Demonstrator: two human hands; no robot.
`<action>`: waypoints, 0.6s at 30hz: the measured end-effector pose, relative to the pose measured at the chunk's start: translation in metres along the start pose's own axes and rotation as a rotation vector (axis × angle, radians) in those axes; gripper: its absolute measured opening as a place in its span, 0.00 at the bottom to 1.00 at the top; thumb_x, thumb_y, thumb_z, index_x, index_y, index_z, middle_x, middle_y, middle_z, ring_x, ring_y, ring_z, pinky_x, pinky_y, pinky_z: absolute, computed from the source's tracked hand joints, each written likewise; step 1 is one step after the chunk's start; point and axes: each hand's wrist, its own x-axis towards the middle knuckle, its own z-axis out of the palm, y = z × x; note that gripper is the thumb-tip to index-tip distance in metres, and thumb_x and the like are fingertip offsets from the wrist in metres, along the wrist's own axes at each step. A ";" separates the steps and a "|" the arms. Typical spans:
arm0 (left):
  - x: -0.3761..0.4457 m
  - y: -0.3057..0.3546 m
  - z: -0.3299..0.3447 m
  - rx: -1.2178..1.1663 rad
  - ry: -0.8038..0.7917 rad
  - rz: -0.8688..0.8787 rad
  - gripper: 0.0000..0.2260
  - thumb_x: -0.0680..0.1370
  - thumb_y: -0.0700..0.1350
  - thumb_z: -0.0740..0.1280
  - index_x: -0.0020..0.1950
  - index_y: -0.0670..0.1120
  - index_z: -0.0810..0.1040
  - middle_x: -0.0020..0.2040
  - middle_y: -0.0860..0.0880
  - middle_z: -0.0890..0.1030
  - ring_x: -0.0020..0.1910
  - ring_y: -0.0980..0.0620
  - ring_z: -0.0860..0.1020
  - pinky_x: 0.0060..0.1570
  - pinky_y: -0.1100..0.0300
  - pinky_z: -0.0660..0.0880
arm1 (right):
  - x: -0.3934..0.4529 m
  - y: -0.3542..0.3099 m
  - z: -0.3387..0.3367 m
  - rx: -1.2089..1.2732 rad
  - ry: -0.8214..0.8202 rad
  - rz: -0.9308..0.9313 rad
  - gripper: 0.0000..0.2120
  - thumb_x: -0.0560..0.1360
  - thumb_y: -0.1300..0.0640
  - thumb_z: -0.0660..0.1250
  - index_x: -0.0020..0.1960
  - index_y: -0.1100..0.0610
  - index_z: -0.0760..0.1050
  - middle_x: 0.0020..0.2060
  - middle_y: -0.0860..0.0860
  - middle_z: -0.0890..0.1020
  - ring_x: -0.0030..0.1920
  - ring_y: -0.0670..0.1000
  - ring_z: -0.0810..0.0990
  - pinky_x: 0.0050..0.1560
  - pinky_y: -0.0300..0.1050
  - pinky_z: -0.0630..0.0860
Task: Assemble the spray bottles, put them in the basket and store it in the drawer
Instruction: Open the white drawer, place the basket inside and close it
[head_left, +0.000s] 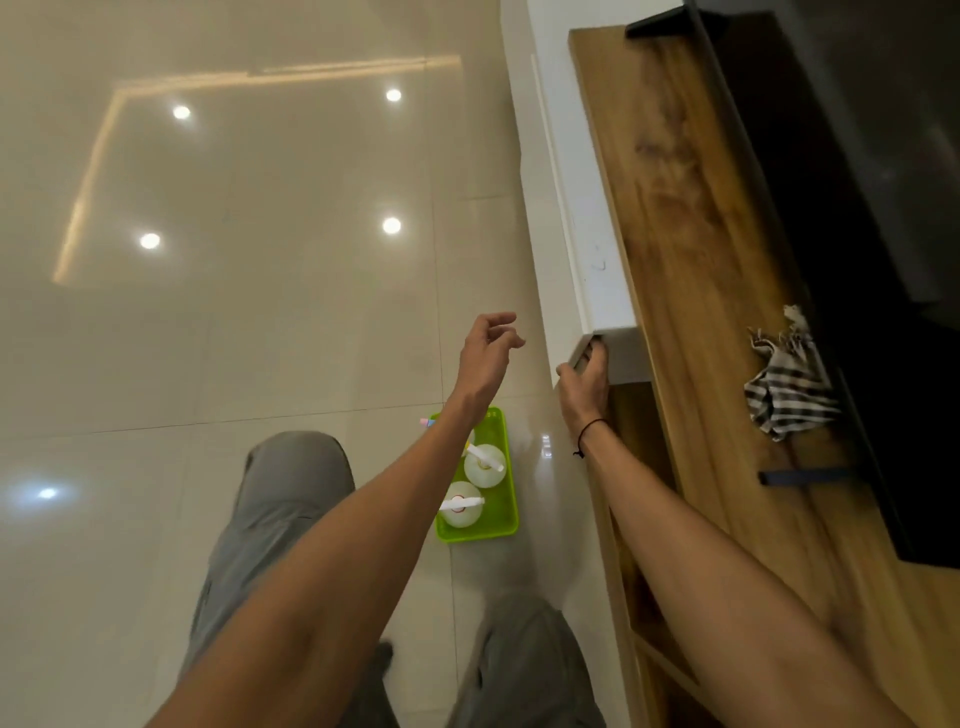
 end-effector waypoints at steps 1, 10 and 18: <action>0.002 0.003 0.003 0.006 -0.012 -0.010 0.16 0.79 0.41 0.66 0.66 0.48 0.79 0.56 0.51 0.83 0.60 0.51 0.81 0.66 0.45 0.77 | 0.002 -0.002 0.000 -0.005 -0.007 0.006 0.31 0.78 0.67 0.65 0.80 0.60 0.63 0.75 0.59 0.73 0.74 0.60 0.73 0.74 0.59 0.70; 0.039 0.031 0.019 0.136 -0.112 -0.084 0.24 0.84 0.56 0.65 0.78 0.48 0.70 0.73 0.46 0.76 0.68 0.49 0.75 0.67 0.47 0.77 | 0.004 -0.006 0.012 -0.005 -0.008 0.007 0.27 0.75 0.70 0.64 0.73 0.59 0.69 0.66 0.60 0.78 0.66 0.62 0.78 0.67 0.63 0.76; 0.062 0.025 0.012 0.191 -0.136 -0.161 0.35 0.81 0.62 0.68 0.83 0.50 0.62 0.79 0.43 0.70 0.76 0.45 0.71 0.73 0.40 0.72 | -0.002 0.000 0.036 -0.032 -0.065 -0.094 0.19 0.74 0.72 0.63 0.63 0.60 0.74 0.57 0.56 0.83 0.59 0.58 0.82 0.59 0.57 0.81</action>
